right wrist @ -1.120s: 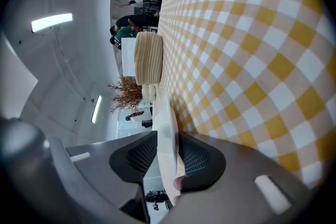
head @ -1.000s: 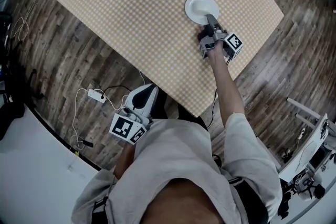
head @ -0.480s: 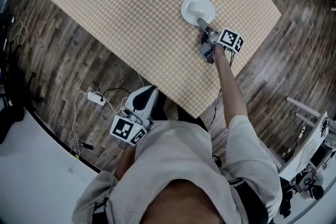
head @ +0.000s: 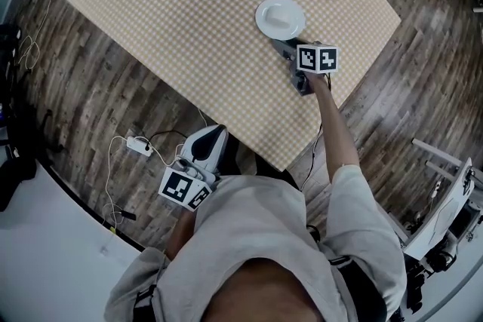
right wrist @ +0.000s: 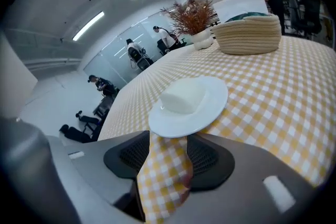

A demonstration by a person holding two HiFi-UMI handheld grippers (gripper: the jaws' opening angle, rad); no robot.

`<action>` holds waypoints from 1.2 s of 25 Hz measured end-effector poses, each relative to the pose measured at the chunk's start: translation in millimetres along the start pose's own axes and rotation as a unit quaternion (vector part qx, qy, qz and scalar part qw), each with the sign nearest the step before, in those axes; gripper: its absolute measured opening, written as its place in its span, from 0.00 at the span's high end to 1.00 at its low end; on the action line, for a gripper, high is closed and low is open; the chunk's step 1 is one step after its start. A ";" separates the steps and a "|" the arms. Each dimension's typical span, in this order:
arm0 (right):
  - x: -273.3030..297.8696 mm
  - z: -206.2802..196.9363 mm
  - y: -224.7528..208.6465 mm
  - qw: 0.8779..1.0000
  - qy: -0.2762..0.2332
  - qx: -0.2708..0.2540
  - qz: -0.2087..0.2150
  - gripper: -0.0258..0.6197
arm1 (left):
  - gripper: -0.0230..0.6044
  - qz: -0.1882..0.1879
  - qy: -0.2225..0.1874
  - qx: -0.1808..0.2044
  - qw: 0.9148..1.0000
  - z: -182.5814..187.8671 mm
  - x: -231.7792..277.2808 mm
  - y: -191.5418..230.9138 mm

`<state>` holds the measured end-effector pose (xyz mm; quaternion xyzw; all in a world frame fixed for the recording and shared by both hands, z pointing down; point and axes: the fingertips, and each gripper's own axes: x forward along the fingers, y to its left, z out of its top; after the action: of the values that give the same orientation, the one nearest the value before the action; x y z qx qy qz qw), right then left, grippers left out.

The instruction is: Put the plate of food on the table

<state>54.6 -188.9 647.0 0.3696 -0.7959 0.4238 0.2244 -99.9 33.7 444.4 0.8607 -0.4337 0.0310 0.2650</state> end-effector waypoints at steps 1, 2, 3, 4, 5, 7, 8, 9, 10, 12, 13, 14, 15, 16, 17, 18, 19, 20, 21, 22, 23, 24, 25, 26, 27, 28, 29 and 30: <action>0.4 -2.2 0.3 1.000 0.008 -0.018 -0.008 0.61 | 0.95 0.000 0.000 0.000 1.000 0.4 -0.1 -0.2; 0.7 -3.6 0.3 0.999 0.015 -0.034 -0.016 0.62 | 0.95 -0.001 0.000 0.001 1.000 0.9 0.2 -0.5; 0.7 -4.3 -0.2 0.999 0.018 -0.046 -0.023 0.62 | 0.95 -0.001 -0.001 0.001 1.000 1.3 0.7 -0.9; 0.5 -4.7 -1.1 0.998 0.020 -0.052 -0.029 0.62 | 0.95 -0.001 -0.001 0.002 1.000 1.5 1.2 -1.3; 0.2 -5.1 -2.6 0.998 0.019 -0.054 -0.036 0.63 | 0.95 -0.002 -0.001 0.002 1.000 1.5 1.5 -1.8; -1.0 -5.5 -5.5 0.997 0.016 -0.051 -0.048 0.67 | 0.95 -0.002 0.000 0.002 1.000 1.5 1.5 -2.6; -1.6 -5.4 -6.3 0.997 0.014 -0.051 -0.053 0.68 | 0.95 -0.002 0.000 0.002 1.000 1.6 1.5 -2.8; -2.1 -5.5 -6.8 0.997 0.014 -0.051 -0.057 0.68 | 0.95 -0.003 0.000 0.002 1.000 1.8 1.6 -2.7; -2.5 -5.9 -7.5 0.996 0.015 -0.056 -0.062 0.69 | 0.95 -0.003 0.000 0.002 1.000 1.9 1.7 -2.5; -4.5 -8.5 -10.4 0.994 0.021 -0.075 -0.082 0.75 | 0.95 -0.003 0.001 0.003 1.000 2.0 1.6 -2.3; -6.1 -10.2 -12.4 0.992 0.024 -0.086 -0.093 0.79 | 0.95 -0.003 0.001 0.003 1.000 2.1 1.6 -2.4; -7.7 -11.4 -14.1 0.990 0.025 -0.094 -0.102 0.82 | 0.95 -0.003 0.000 0.004 1.000 2.3 1.8 -2.7; -9.1 -12.2 -15.8 0.989 0.024 -0.095 -0.108 0.85 | 0.95 -0.003 0.000 0.004 1.000 2.6 2.4 -2.9; -10.5 -12.9 -17.6 0.989 0.022 -0.093 -0.112 0.86 | 0.95 -0.004 0.000 0.004 1.000 2.9 3.1 -3.2; -11.8 -13.5 -19.6 0.989 0.020 -0.089 -0.116 0.88 | 0.95 -0.005 0.000 0.005 1.000 2.9 3.8 -3.5; -13.3 -14.5 -21.4 0.989 0.018 -0.086 -0.120 0.93 | 0.95 -0.006 0.000 0.005 1.000 2.7 4.2 -4.0; -15.0 -15.7 -22.9 0.989 0.016 -0.085 -0.124 0.95 | 0.95 -0.007 0.001 0.005 1.000 2.2 4.4 -4.6; -17.0 -17.0 -24.1 0.988 0.014 -0.084 -0.127 0.96 | 0.95 -0.008 0.002 0.005 1.000 1.7 4.6 -5.4; -19.5 -18.5 -24.9 0.988 0.011 -0.083 -0.129 0.96 | 0.95 -0.009 0.002 0.006 1.000 1.3 5.1 -6.3; -22.4 -20.2 -25.4 0.988 0.008 -0.081 -0.130 0.96 | 0.95 -0.010 0.003 0.007 1.000 1.1 5.8 -7.5; -25.8 -22.2 -25.7 0.988 0.004 -0.079 -0.130 0.96 | 0.95 -0.012 0.004 0.009 1.000 1.3 6.9 -9.0; -29.8 -24.3 -25.7 0.989 0.000 -0.077 -0.130 0.96 | 0.95 -0.015 0.004 0.011 1.000 1.9 8.2 -10.8; -34.2 -26.3 -25.4 0.989 -0.004 -0.076 -0.130 0.96 | 0.95 -0.018 0.005 0.013 1.000 2.9 9.7 -12.6; -39.1 -28.4 -24.8 0.988 -0.009 -0.075 -0.132 0.96 | 0.95 -0.021 0.005 0.015 1.000 4.1 11.4 -14.6; -44.4 -30.7 -23.8 0.988 -0.014 -0.074 -0.134 0.96 | 0.95 -0.024 0.004 0.017 1.000 5.6 13.3 -17.0; -50.0 -33.2 -22.6 0.988 -0.019 -0.075 -0.136 0.96 | 0.95 -0.029 0.003 0.018 0.999 7.2 15.5 -20.3; -56.1 -35.8 -21.2 0.987 -0.023 -0.077 -0.138 0.96 | 0.95 -0.033 0.002 0.019 0.999 8.9 18.1 -24.5; -62.9 -38.3 -19.6 0.986 -0.027 -0.082 -0.141 0.96 | 0.95 -0.039 0.001 0.022 0.999 10.3 20.9 -29.6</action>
<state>111.0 -138.8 635.5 0.4699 -0.7736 0.3111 0.2897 -66.1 27.8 428.8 0.8825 -0.3991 0.0310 0.2469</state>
